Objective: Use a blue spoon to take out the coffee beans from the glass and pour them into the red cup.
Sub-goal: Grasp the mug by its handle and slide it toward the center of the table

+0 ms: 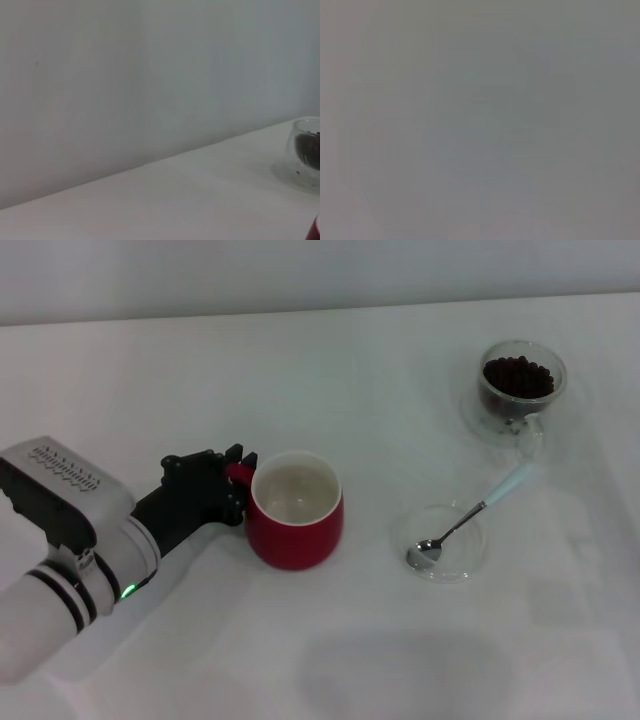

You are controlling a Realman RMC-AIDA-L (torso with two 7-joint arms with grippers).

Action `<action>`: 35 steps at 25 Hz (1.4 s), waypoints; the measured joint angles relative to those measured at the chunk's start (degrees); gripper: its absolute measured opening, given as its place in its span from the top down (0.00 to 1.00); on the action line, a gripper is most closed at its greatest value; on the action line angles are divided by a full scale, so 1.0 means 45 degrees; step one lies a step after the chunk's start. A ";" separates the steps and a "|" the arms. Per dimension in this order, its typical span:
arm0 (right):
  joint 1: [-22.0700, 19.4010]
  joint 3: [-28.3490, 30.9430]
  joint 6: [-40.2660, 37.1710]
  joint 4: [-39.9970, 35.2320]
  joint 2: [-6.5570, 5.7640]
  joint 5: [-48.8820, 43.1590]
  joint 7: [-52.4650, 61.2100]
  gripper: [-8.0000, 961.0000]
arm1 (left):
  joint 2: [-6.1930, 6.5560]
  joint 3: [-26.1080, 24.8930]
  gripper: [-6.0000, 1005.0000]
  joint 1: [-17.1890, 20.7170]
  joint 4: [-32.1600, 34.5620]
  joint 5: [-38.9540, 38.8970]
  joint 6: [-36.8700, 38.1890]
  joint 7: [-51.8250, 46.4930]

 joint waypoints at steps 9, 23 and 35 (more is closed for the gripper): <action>0.0004 0.0001 -0.0038 -0.0111 0.0000 0.0000 -0.0002 0.11 | 0.0022 -0.0103 0.84 -0.0670 0.0035 0.0005 0.0290 0.0009; 0.0082 0.0018 -0.0049 -0.0120 -0.0001 0.0000 0.0025 0.11 | 0.0022 -0.0010 0.84 -0.0752 -0.0095 0.0488 0.0912 0.0010; 0.0130 -0.0001 -0.0179 -0.0137 0.0007 0.0000 0.0010 0.11 | 0.0026 -0.0076 0.78 -0.0741 -0.0123 0.0690 0.0834 0.0024</action>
